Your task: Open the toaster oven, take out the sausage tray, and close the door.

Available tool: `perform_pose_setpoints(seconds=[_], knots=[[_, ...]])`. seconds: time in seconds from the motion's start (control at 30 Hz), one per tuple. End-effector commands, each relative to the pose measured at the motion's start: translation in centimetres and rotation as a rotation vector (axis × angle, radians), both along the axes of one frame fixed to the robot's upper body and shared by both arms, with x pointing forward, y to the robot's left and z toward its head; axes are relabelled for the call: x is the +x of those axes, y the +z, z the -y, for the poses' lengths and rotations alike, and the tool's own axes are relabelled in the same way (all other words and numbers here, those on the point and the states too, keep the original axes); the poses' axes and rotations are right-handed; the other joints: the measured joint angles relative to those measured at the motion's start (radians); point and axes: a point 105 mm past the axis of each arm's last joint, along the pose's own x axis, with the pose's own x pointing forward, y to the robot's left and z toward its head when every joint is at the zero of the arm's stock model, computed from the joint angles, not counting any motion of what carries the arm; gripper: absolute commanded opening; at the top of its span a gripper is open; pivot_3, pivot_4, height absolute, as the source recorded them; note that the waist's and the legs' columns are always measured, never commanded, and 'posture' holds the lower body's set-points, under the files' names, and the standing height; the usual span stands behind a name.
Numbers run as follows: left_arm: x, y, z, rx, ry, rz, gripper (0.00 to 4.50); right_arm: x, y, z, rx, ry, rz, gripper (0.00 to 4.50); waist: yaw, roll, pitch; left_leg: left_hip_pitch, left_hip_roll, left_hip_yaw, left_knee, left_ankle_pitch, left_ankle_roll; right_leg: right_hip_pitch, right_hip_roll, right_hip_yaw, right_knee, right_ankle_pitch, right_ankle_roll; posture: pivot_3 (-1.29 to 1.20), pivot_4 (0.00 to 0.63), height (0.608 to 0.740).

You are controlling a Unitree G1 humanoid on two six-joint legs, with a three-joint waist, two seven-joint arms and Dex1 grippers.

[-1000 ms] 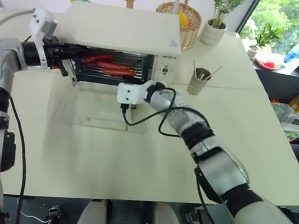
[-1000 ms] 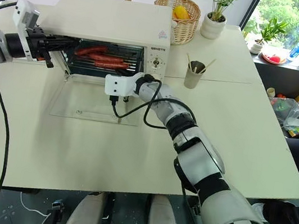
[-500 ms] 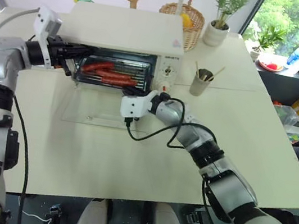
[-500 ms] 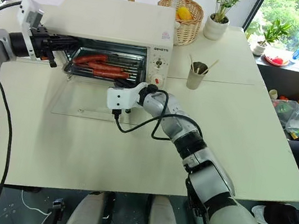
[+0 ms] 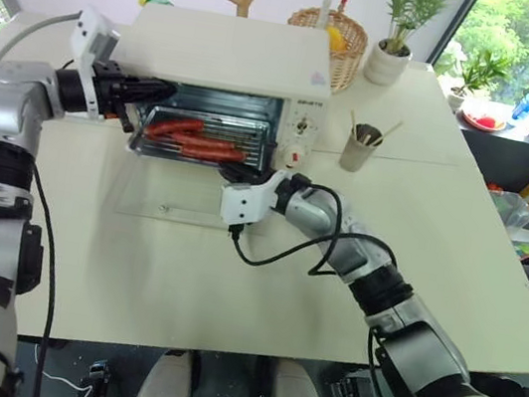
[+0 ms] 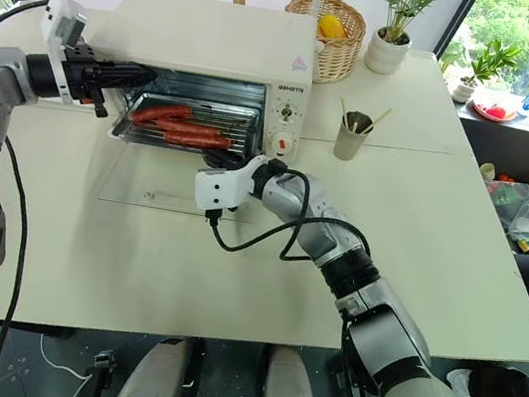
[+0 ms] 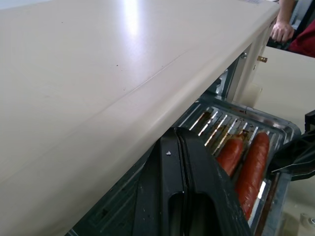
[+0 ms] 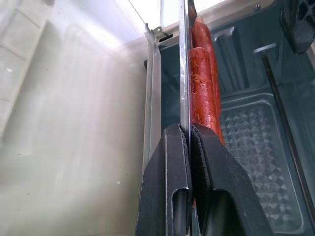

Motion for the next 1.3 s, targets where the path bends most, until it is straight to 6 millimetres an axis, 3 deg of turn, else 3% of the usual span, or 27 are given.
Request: perform_pose_setpoints(seconds=[0.03, 0.23, 0.6, 0.93, 1.13, 1.3], knots=[[-0.1, 1.5, 0.4, 0.01, -0.023, 0.056, 0.0, -1.3, 2.8, -0.5, 0.071, 0.061, 0.083, 0.02, 0.001, 0.0, 0.0, 0.0, 0.0, 0.0, 0.0, 0.0, 0.0, 0.0, 0.0, 0.0, 0.0, 0.0, 0.0, 0.0, 0.15, 0.74], [-0.2, 1.5, 0.3, 0.012, -0.025, 0.053, 0.0, -1.7, 2.6, 0.6, 0.078, 0.047, 0.083, 0.02, 0.004, 0.0, 0.0, 0.0, 0.0, 0.0, 0.001, 0.0, 0.0, 0.0, 0.0, 0.0, 0.0, 0.0, 0.0, 0.0, 0.15, 0.74], [-1.4, 1.5, -0.2, 0.012, -0.066, 0.001, 0.0, -4.9, 1.9, 4.2, 0.094, 0.1, 0.049, 0.02, 0.007, 0.0, 0.0, 0.0, 0.0, -0.001, 0.003, 0.0, 0.0, 0.002, 0.0, 0.0, 0.001, 0.0, 0.0, 0.0, 0.15, 0.74], [-5.4, 0.8, -1.6, -0.047, -0.104, -0.136, 0.0, -6.5, 0.2, 6.0, 0.003, 0.143, 0.01, 0.02, 0.005, 0.0, 0.0, 0.002, 0.0, -0.001, 0.004, 0.0, 0.0, 0.004, 0.0, 0.0, 0.001, 0.0, 0.0, 0.0, 0.15, 0.74], [-8.8, -2.0, -3.7, -0.142, -0.027, -0.314, 0.0, -7.4, 0.0, 6.7, -0.017, 0.207, 0.007, 0.02, -0.003, 0.0, 0.0, 0.003, 0.001, -0.001, 0.003, 0.0, 0.0, 0.004, 0.0, 0.0, 0.001, 0.0, 0.0, 0.0, 0.15, 0.74], [-11.3, -5.0, -3.9, -0.276, 0.023, -0.486, 0.0, -8.0, -0.2, 7.1, -0.034, 0.265, 0.022, 0.02, -0.003, 0.0, 0.0, 0.003, 0.002, -0.001, 0.003, 0.0, 0.0, 0.005, 0.0, 0.0, 0.001, 0.0, 0.0, 0.0, 0.15, 0.74]])
